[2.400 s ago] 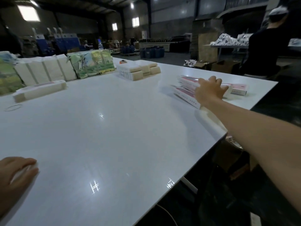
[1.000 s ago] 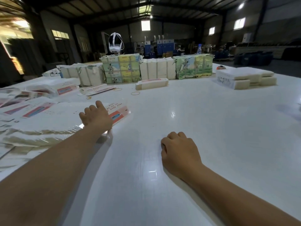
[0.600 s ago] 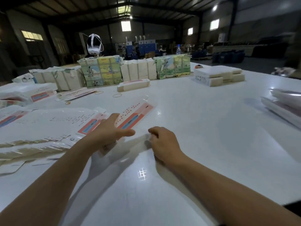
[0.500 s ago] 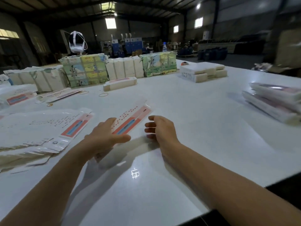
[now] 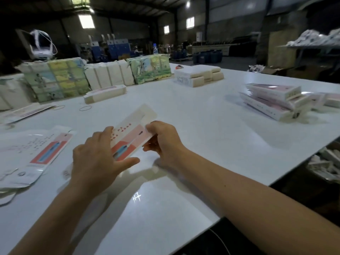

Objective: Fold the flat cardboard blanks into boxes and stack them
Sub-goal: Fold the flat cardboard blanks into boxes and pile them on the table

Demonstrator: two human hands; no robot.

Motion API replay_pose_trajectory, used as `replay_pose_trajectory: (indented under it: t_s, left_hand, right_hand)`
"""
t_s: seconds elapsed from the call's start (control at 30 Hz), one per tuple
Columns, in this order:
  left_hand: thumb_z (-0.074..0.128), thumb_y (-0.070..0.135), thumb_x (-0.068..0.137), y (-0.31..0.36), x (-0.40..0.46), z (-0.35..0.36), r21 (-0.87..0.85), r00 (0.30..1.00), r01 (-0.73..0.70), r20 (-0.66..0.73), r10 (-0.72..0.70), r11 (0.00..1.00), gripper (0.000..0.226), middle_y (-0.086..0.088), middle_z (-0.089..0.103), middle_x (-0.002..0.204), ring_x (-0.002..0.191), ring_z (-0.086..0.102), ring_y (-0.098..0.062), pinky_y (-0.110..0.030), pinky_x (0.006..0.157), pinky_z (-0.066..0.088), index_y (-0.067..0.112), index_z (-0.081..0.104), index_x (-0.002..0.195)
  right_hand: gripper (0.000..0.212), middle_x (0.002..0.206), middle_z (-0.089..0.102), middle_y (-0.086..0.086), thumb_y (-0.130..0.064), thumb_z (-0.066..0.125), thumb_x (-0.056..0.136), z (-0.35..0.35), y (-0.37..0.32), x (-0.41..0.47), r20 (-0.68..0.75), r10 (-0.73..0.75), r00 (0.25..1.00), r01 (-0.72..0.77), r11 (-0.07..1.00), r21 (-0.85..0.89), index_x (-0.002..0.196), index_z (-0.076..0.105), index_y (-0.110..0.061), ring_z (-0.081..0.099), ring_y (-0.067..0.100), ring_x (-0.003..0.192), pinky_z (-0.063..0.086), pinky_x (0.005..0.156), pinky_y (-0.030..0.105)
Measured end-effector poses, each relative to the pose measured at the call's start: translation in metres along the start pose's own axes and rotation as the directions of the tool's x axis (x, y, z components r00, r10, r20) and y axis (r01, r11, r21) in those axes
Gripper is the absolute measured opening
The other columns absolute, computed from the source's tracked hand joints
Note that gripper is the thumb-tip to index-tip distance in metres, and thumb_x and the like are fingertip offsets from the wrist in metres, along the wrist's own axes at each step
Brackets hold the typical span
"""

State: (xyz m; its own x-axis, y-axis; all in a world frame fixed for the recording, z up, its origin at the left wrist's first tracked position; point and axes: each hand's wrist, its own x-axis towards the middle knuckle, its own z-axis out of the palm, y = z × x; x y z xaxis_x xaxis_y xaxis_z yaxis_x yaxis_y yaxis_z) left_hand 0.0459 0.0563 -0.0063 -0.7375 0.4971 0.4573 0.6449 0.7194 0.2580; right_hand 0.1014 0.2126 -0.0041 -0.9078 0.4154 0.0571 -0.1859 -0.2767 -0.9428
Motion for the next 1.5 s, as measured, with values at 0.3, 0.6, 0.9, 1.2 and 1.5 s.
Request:
replay_pose_trajectory:
  t_s: [0.3, 0.6, 0.9, 1.2, 1.5]
  left_hand:
    - [0.077, 0.053, 0.06, -0.003, -0.002, -0.013, -0.15, 0.992, -0.082, -0.105, 0.066, 0.985, 0.091, -0.007, 0.052, 0.119, 0.095, 0.05, -0.019, -0.048, 0.085, 0.05, 0.02, 0.038, 0.136]
    - [0.064, 0.065, 0.056, -0.008, -0.004, -0.02, -0.171, 0.985, -0.15, -0.111, 0.133, 0.974, 0.094, 0.004, 0.049, 0.115, 0.091, 0.048, -0.013, -0.034, 0.081, 0.048, 0.025, 0.035, 0.136]
    - [0.08, 0.054, 0.061, 0.003, -0.007, -0.021, 0.139, 0.958, -0.223, -0.152, 0.243, 0.965, 0.089, -0.014, 0.063, 0.104, 0.084, 0.06, -0.029, -0.038, 0.066, 0.051, 0.005, 0.05, 0.128]
    - [0.075, 0.054, 0.068, 0.004, -0.009, -0.023, 0.1, 0.981, -0.149, -0.114, 0.16, 0.984, 0.079, -0.008, 0.065, 0.111, 0.089, 0.062, -0.029, -0.039, 0.069, 0.052, 0.014, 0.049, 0.131]
    - [0.064, 0.068, 0.062, -0.009, -0.008, -0.015, 0.013, 0.995, -0.093, -0.02, 0.093, 0.996, 0.094, -0.002, 0.059, 0.121, 0.096, 0.061, -0.022, -0.035, 0.077, 0.052, 0.019, 0.038, 0.139]
  right_hand:
    - [0.017, 0.08, 0.071, 0.012, -0.006, 0.044, 0.097, -0.011, -0.011, 0.001, 0.324, -0.005, 0.946, -0.063, 0.978, 0.2, 0.101, 0.061, -0.003, 0.069, 0.02, 0.062, 0.054, 0.048, 0.022]
    - [0.021, 0.083, 0.072, 0.015, 0.001, 0.044, 0.093, -0.013, -0.015, -0.003, 0.452, -0.033, 0.892, -0.041, 0.987, 0.152, 0.111, 0.055, 0.003, 0.071, 0.022, 0.061, 0.056, 0.047, 0.023]
    - [0.027, 0.077, 0.074, 0.012, 0.009, 0.052, 0.088, -0.013, -0.009, 0.0, 0.319, -0.16, 0.934, 0.228, 0.956, -0.187, 0.095, 0.069, -0.011, 0.071, 0.029, 0.061, 0.054, 0.045, 0.026]
    - [0.017, 0.062, 0.067, 0.017, 0.007, 0.047, 0.09, -0.011, -0.008, -0.001, 0.231, -0.004, 0.973, 0.031, 0.993, -0.111, 0.093, 0.064, 0.002, 0.061, 0.02, 0.045, 0.051, 0.045, 0.026]
    - [0.011, 0.064, 0.066, 0.015, -0.004, 0.054, 0.093, -0.004, -0.002, -0.003, 0.121, 0.058, 0.991, -0.052, 0.997, -0.055, 0.095, 0.064, 0.0, 0.059, 0.018, 0.046, 0.051, 0.046, 0.025]
